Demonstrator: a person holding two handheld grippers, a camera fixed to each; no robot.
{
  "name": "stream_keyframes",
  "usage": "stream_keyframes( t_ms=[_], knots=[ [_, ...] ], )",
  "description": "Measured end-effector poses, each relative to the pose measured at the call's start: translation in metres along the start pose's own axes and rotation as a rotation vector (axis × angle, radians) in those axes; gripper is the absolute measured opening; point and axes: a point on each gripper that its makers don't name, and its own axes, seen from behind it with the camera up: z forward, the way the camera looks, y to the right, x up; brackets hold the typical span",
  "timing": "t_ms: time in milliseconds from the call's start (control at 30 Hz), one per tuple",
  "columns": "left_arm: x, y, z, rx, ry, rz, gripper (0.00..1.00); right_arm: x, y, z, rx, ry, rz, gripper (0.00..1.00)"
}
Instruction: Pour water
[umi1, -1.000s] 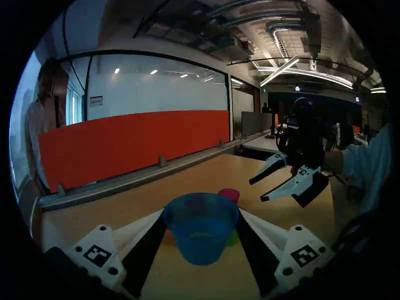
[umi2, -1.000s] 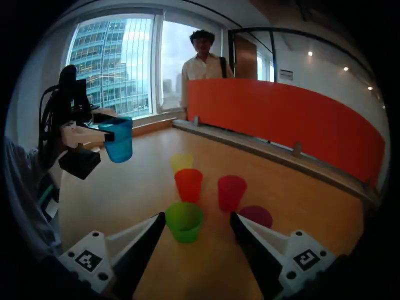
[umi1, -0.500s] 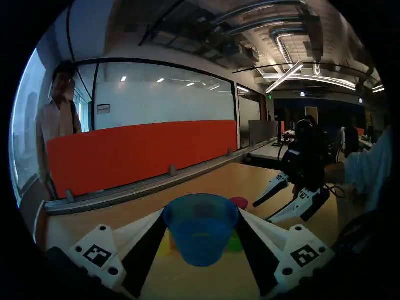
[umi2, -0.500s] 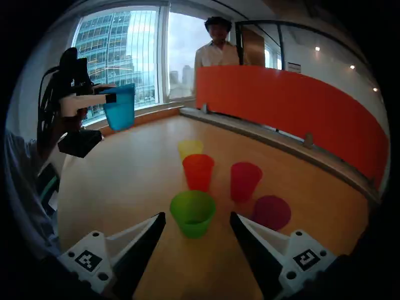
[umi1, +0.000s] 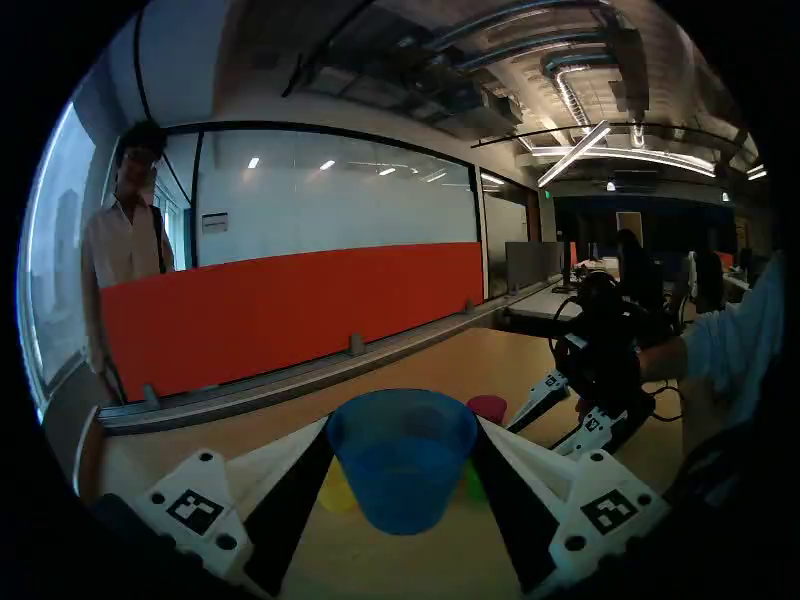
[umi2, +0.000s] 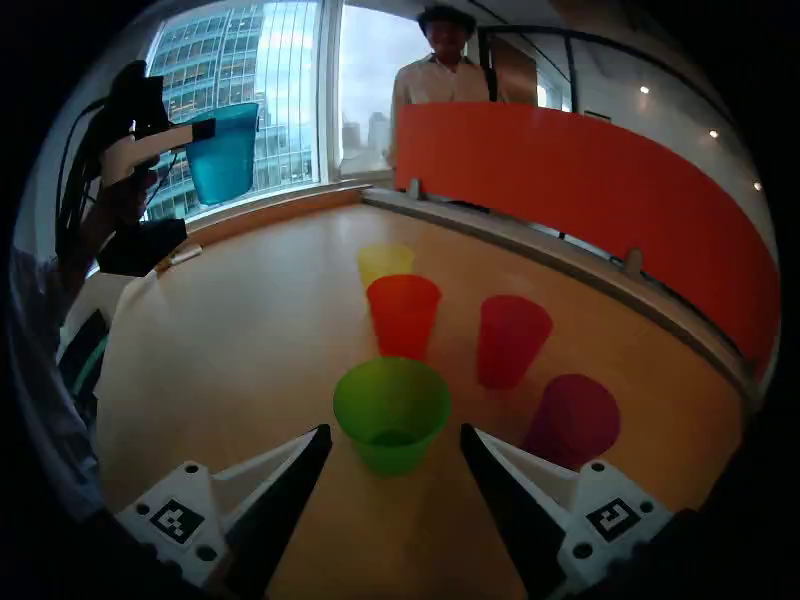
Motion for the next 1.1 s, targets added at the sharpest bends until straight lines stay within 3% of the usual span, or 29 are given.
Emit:
stream_keyframes(
  t_ms=[567, 667, 800, 1100],
  knots=[
    [-0.003, -0.011, -0.002, 0.013, -0.005, 0.003, 0.89, -0.004, 0.000, 0.033, 0.007, -0.032, -0.001, 1.00],
    [-0.004, -0.013, -0.002, 0.015, -0.005, 0.002, 0.89, -0.003, 0.001, 0.035, 0.008, -0.027, -0.001, 1.00],
    [-0.005, -0.014, -0.002, 0.016, -0.005, 0.000, 0.89, -0.003, -0.001, 0.037, 0.018, -0.021, -0.001, 0.91],
    [-0.005, -0.017, -0.004, 0.022, -0.001, 0.000, 0.89, 0.005, 0.001, 0.032, 0.019, 0.013, 0.002, 0.90]
  ],
)
